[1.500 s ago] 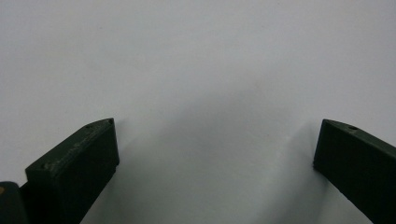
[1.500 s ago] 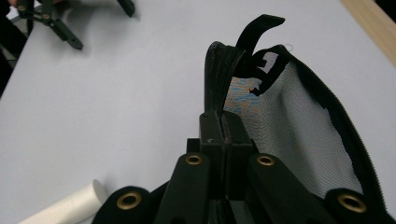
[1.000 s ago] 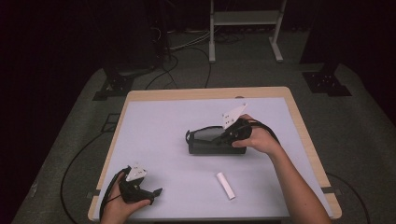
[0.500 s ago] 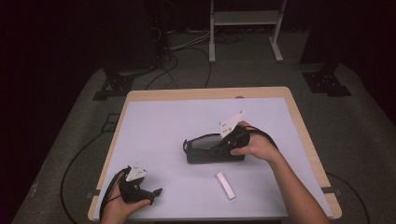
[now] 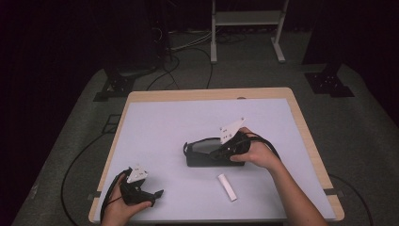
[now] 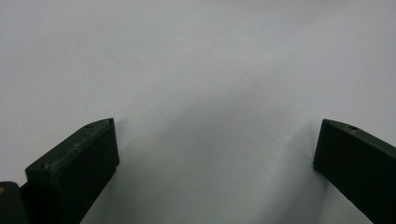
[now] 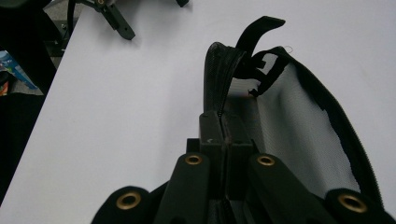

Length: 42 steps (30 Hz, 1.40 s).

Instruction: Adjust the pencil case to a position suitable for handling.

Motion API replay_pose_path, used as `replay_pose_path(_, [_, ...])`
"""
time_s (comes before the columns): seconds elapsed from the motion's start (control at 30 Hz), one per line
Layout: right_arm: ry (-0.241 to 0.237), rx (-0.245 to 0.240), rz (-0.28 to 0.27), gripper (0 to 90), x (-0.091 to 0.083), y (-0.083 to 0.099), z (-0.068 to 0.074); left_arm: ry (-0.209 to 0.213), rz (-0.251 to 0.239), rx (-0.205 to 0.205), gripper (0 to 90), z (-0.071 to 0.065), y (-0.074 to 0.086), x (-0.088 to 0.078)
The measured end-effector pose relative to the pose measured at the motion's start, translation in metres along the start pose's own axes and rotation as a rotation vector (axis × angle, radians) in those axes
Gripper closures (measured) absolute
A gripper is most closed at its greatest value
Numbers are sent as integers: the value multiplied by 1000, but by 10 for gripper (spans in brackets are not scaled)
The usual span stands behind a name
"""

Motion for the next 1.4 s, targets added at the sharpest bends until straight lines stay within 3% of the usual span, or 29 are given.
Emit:
replay_pose_path(0.47, [-1, 14, -1, 879, 8, 6, 4, 0, 0, -2, 0, 0, 0, 0])
replay_pose_path(0.77, [-26, 29, -19, 872, 12, 9, 11, 0, -2, -6, 0, 0, 0, 0])
replay_pose_path(0.87, [-28, 29, -14, 836, 13, 11, 13, -1, -2, -5, 0, 0, 0, 0])
replay_pose_path(1.13, [27, 39, -37, 673, 4, 6, 10, -1, -2, -6, 0, 0, 0, 0])
replay_pose_path(1.23, [103, 87, -44, 575, -8, 7, 5, -1, -1, -3, 0, 0, 0, 0])
replay_pose_path(1.4, [135, 124, -54, 514, -14, 11, 4, -1, -3, -5, 0, 0, 0, 0])
Point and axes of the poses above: each handheld gripper's, and its own axes: x roughly forward along the jaws, y roughly out of its underside, z roughly to its left, the point moved 10 cm from there along x, roughly forward along the jaws, and after that the axes turned 6 degrees about -y, right-handed, at the moved point
